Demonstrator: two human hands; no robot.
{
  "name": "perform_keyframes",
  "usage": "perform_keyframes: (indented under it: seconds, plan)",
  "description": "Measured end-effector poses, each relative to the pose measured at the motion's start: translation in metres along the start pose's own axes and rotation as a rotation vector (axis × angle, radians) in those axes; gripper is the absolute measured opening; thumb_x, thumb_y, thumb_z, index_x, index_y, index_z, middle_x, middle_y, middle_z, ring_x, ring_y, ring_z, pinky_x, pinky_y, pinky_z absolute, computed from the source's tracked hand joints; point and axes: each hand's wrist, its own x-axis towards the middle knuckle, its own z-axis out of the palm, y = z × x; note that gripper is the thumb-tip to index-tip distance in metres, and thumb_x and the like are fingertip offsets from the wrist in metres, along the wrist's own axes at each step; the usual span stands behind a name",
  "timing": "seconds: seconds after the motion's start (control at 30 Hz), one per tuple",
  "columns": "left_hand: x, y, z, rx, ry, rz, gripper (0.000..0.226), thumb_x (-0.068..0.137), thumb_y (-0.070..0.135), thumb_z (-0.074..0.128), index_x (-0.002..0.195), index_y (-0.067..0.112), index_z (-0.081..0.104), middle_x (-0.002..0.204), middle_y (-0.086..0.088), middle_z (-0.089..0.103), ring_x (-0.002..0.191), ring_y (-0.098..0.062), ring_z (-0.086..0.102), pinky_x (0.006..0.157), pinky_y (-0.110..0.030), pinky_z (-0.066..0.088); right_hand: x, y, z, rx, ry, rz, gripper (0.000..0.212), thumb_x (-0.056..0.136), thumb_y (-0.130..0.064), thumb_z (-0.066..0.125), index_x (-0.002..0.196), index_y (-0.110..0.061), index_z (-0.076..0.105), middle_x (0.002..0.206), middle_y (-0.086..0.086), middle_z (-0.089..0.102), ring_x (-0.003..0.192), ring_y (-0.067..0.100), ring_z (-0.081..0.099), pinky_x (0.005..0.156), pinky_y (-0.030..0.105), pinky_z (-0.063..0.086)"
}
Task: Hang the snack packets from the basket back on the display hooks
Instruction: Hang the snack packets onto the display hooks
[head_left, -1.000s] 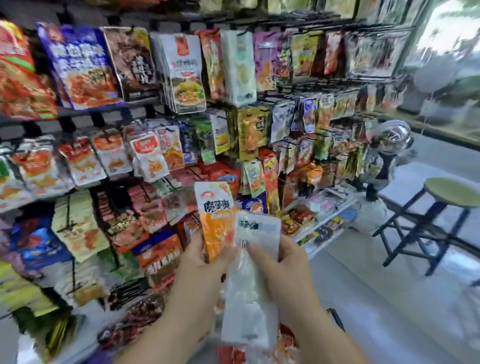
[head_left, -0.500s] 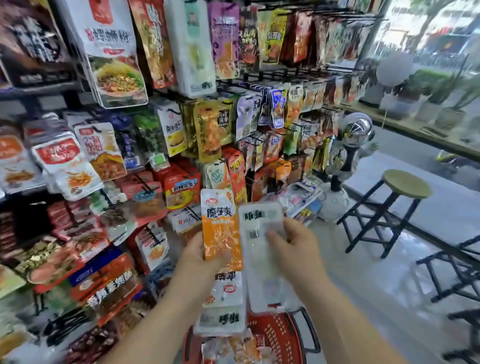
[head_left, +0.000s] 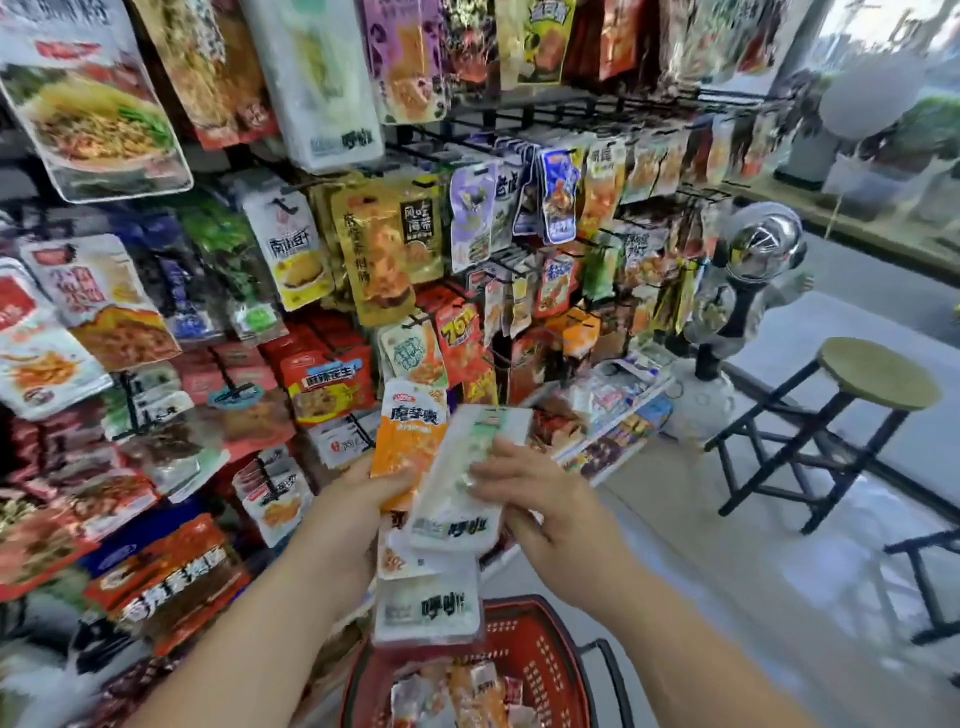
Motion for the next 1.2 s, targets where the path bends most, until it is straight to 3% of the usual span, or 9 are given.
perform_keyframes:
  seconds: [0.23, 0.37, 0.47, 0.6, 0.67, 0.83, 0.97, 1.1, 1.2]
  plan:
    - [-0.013, -0.014, 0.059, 0.064, 0.097, 0.118, 0.029, 0.103, 0.004, 0.059, 0.119, 0.027, 0.067, 0.091, 0.011, 0.081, 0.080, -0.010, 0.077, 0.086, -0.041, 0.059, 0.020, 0.038, -0.030, 0.181, -0.218, -0.037, 0.050, 0.089, -0.004, 0.040, 0.122, -0.019, 0.076, 0.135, -0.025, 0.059, 0.144, -0.007, 0.038, 0.118, 0.014, 0.030]
    - [-0.023, -0.018, 0.078, 0.099, 0.201, 0.214, 0.029, 0.103, 0.004, 0.060, 0.119, 0.028, 0.065, 0.089, 0.021, 0.079, 0.080, 0.002, 0.074, 0.066, -0.017, 0.057, 0.036, 0.027, -0.041, 0.447, 0.004, 0.180, 0.031, 0.099, -0.016, 0.055, 0.122, -0.032, 0.065, 0.130, -0.014, 0.062, 0.121, -0.006, 0.057, 0.098, 0.018, 0.049]
    - [-0.032, -0.012, 0.077, 0.142, 0.259, 0.231, 0.033, 0.102, 0.008, 0.063, 0.128, 0.028, 0.065, 0.112, 0.007, 0.079, 0.101, -0.014, 0.076, 0.087, -0.036, 0.059, 0.066, 0.014, -0.044, 0.595, 0.035, 0.483, 0.046, 0.097, -0.030, 0.071, 0.137, -0.032, 0.049, 0.123, -0.012, 0.059, 0.101, -0.011, 0.060, 0.075, 0.015, 0.052]
    - [-0.033, 0.002, 0.063, 0.178, 0.304, 0.275, 0.037, 0.101, 0.008, 0.065, 0.125, 0.036, 0.066, 0.114, 0.005, 0.078, 0.109, -0.023, 0.074, 0.104, -0.055, 0.052, 0.106, 0.003, -0.031, 0.906, -0.132, 0.740, 0.040, 0.093, -0.031, 0.076, 0.127, -0.013, 0.063, 0.112, 0.007, 0.075, 0.095, 0.024, 0.075, 0.073, 0.038, 0.063]
    - [-0.030, 0.013, 0.054, 0.164, 0.295, 0.312, 0.039, 0.100, 0.006, 0.066, 0.123, 0.037, 0.068, 0.116, 0.001, 0.078, 0.111, -0.025, 0.073, 0.106, -0.057, 0.051, 0.119, -0.004, -0.019, 0.884, -0.130, 0.683, 0.023, 0.092, -0.027, 0.077, 0.109, -0.012, 0.072, 0.102, 0.008, 0.079, 0.088, 0.024, 0.078, 0.073, 0.042, 0.065]
    - [-0.020, 0.058, 0.026, 0.035, 0.262, 0.449, 0.031, 0.103, 0.017, 0.064, 0.127, 0.036, 0.067, 0.123, 0.012, 0.075, 0.119, -0.014, 0.069, 0.111, -0.047, 0.048, 0.164, -0.029, -0.002, 0.735, 0.002, 0.506, 0.009, 0.098, -0.021, 0.071, 0.090, -0.015, 0.072, 0.072, -0.013, 0.075, 0.070, 0.006, 0.072, 0.054, 0.017, 0.051]
    - [-0.012, 0.100, 0.009, -0.015, 0.236, 0.561, 0.023, 0.106, 0.022, 0.058, 0.118, 0.038, 0.069, 0.115, 0.020, 0.076, 0.111, -0.004, 0.070, 0.099, -0.035, 0.052, 0.211, -0.052, -0.002, 0.545, 0.046, 0.379, 0.015, 0.098, -0.033, 0.070, 0.096, -0.019, 0.077, 0.083, -0.008, 0.078, 0.081, 0.018, 0.075, 0.070, 0.040, 0.062]
    - [-0.004, 0.140, -0.013, -0.032, 0.250, 0.613, 0.026, 0.104, 0.035, 0.061, 0.128, 0.045, 0.062, 0.118, 0.032, 0.071, 0.120, 0.003, 0.062, 0.080, -0.027, 0.044, 0.253, -0.072, -0.013, 0.557, 0.116, 0.364, 0.021, 0.100, -0.033, 0.068, 0.086, -0.017, 0.068, 0.064, -0.014, 0.066, 0.060, 0.010, 0.063, 0.052, 0.027, 0.053]
    - [0.000, 0.164, -0.025, -0.022, 0.252, 0.684, 0.021, 0.106, 0.034, 0.059, 0.122, 0.046, 0.063, 0.111, 0.034, 0.072, 0.114, 0.008, 0.063, 0.084, -0.026, 0.043, 0.283, -0.085, -0.022, 0.602, 0.167, 0.392, 0.026, 0.098, -0.036, 0.069, 0.105, -0.012, 0.071, 0.098, 0.012, 0.076, 0.086, 0.030, 0.073, 0.070, 0.050, 0.062]
